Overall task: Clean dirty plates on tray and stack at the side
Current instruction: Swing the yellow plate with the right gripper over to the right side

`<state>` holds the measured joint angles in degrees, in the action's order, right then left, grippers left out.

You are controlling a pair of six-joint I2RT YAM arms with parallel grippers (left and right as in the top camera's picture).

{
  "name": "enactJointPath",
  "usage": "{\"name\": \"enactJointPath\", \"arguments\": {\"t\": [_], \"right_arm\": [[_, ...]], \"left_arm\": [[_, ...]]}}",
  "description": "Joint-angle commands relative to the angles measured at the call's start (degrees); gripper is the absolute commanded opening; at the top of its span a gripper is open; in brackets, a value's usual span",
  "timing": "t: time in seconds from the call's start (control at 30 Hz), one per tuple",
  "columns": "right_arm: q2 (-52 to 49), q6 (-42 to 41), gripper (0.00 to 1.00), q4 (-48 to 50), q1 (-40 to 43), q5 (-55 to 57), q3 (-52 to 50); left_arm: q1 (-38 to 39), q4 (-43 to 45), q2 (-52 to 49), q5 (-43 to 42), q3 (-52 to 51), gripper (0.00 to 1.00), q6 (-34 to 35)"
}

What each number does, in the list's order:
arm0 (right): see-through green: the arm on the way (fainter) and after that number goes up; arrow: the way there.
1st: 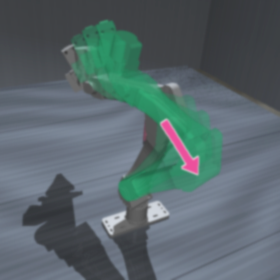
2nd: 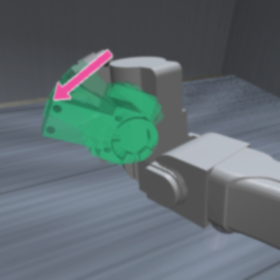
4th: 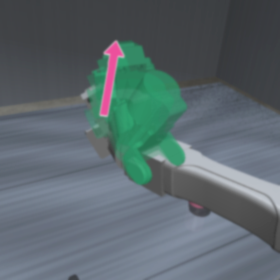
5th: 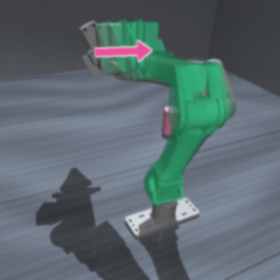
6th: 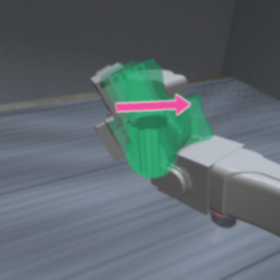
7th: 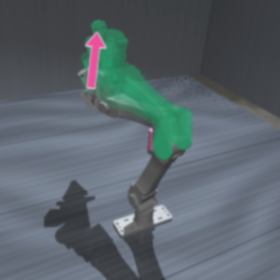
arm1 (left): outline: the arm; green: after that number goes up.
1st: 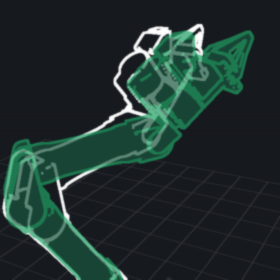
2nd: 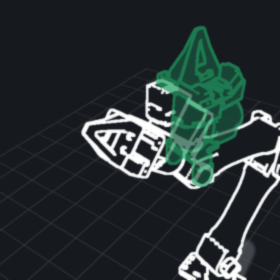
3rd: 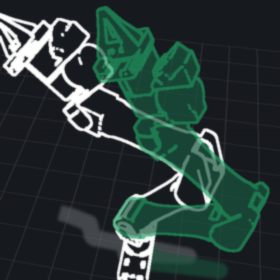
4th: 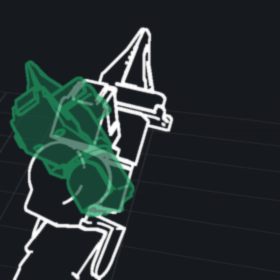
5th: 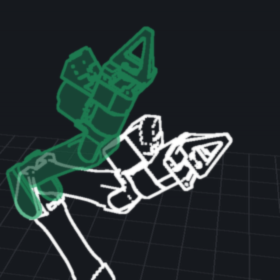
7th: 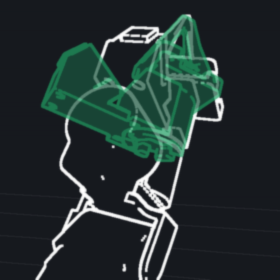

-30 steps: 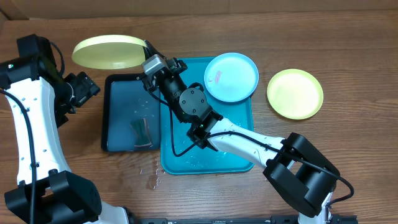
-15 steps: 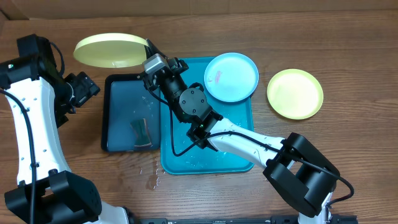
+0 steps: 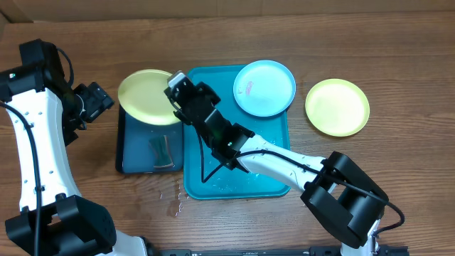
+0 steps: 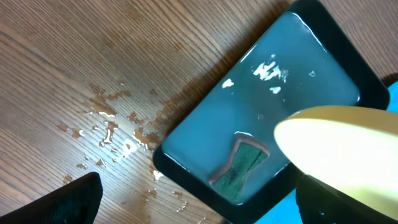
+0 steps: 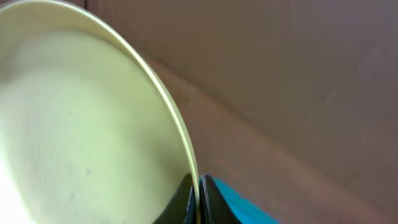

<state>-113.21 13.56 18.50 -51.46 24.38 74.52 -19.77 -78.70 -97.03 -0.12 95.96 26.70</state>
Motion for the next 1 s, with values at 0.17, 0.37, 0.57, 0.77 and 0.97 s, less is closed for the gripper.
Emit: {"name": "enactJointPath", "arguments": {"t": [0.17,0.37,0.57,0.77,0.97], "right_arm": [[1.0,-10.4,0.04,7.7,0.5,6.1,1.1],[1.2,-10.4,0.04,8.1,0.0,9.0,1.1],[1.2,-10.4,0.04,2.5,-0.1,9.1,1.1],[1.3,-14.7,0.06,2.5,1.1,10.3,1.1],[4.0,-28.7,0.04,-3.3,6.2,5.9,1.1]], "left_arm": [[-0.1,-0.1,1.2,0.7,0.7,1.00,0.7],[-0.1,-0.1,1.2,0.7,0.7,1.00,0.7],[-0.1,-0.1,1.2,0.7,0.7,1.00,0.7],[-0.1,-0.1,1.2,0.7,0.7,1.00,0.8],[-0.1,-0.1,1.2,0.7,0.7,1.00,0.7]]}}
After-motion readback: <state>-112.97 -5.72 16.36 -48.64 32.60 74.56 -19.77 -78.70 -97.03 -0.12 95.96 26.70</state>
